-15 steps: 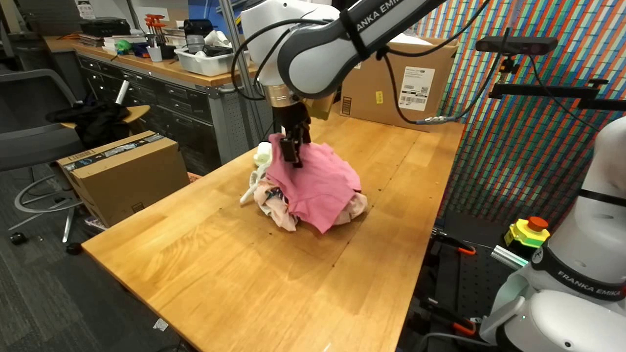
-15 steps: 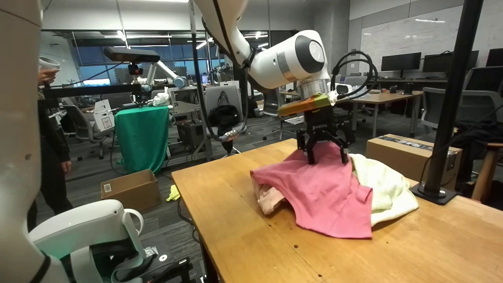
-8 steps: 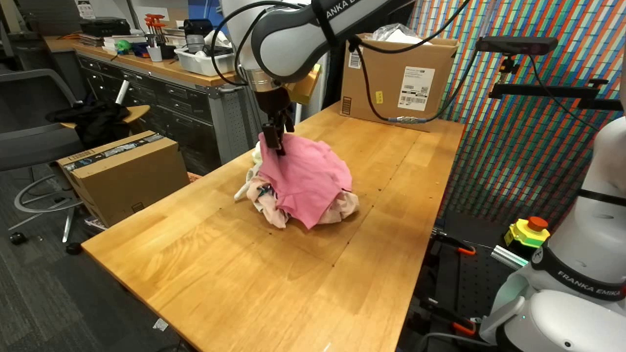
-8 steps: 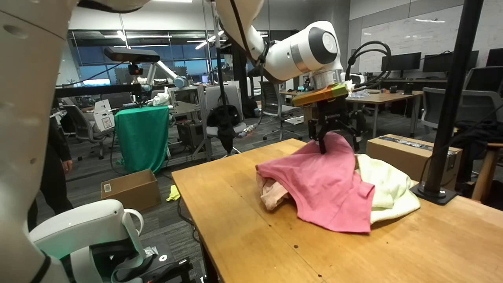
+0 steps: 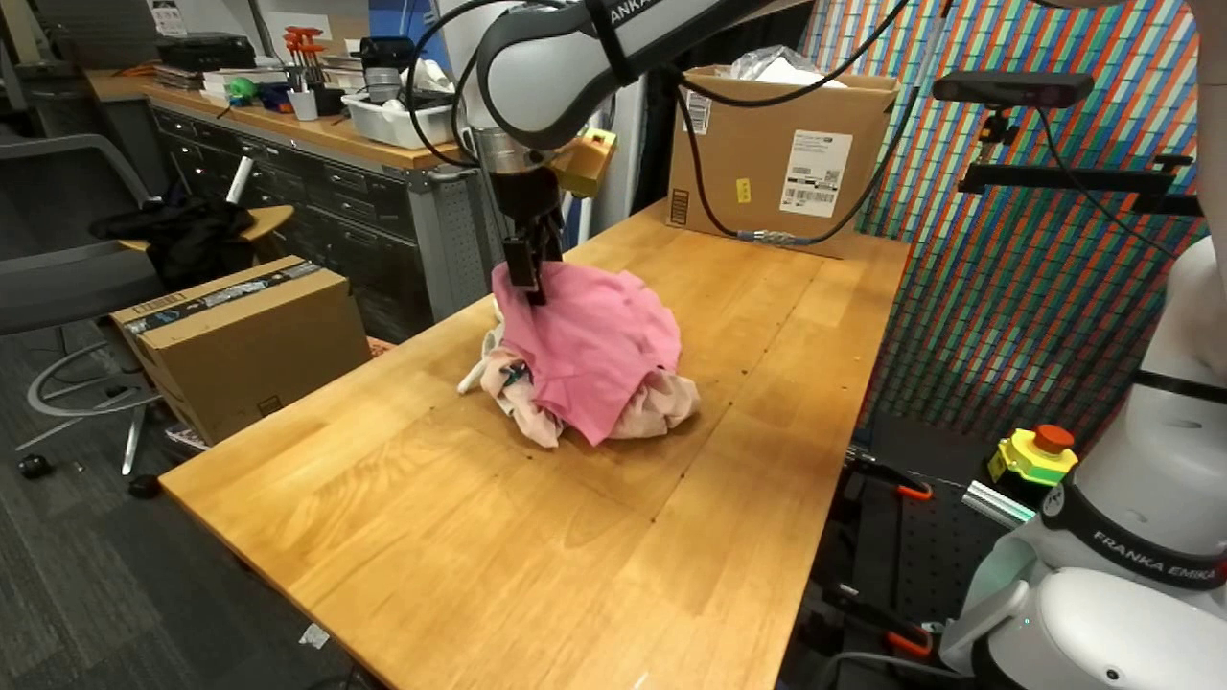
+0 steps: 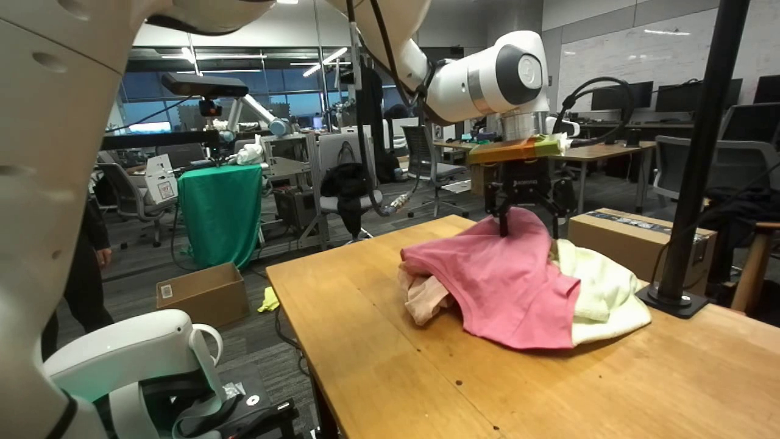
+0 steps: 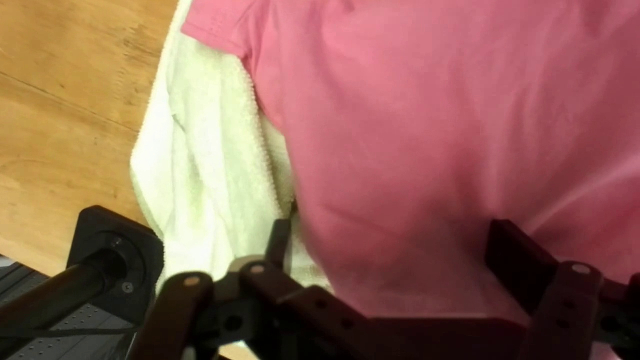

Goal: Spread out the clothes and the objects on the table

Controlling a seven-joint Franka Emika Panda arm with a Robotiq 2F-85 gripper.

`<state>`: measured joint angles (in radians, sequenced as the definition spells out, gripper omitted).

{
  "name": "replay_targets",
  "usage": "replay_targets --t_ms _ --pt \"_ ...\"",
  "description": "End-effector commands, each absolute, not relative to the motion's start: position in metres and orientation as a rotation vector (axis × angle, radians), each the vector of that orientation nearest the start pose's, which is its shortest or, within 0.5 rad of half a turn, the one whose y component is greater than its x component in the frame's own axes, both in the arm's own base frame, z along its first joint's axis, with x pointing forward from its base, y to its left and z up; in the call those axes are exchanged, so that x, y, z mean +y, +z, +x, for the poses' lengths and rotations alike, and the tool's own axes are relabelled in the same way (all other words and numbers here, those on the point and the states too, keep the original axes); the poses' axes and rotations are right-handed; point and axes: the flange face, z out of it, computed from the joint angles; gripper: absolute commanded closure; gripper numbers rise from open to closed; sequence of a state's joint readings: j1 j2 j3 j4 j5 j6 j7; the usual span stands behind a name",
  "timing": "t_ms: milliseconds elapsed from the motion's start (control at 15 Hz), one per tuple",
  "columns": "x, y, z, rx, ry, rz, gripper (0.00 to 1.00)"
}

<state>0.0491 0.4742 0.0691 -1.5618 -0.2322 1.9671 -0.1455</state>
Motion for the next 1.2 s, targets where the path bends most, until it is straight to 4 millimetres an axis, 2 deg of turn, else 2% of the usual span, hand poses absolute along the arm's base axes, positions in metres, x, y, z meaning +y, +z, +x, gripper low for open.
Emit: replay_targets --t_ms 0,67,267,667,867,933,1133 --pt "0.049 0.363 0.688 -0.612 0.138 -3.205 0.25" --pt "0.047 0.359 0.689 -0.616 0.149 -3.202 0.25" --pt "0.044 0.354 0.688 -0.641 0.185 -3.188 0.51" --pt "0.043 0.354 0.678 -0.75 0.3 -3.145 0.95" --pt "0.04 0.357 0.665 -0.821 0.395 -3.112 1.0" --pt "0.039 0.363 0.66 -0.826 0.402 -3.119 0.97" --pt "0.03 0.385 0.65 -0.786 0.394 -3.163 0.96"
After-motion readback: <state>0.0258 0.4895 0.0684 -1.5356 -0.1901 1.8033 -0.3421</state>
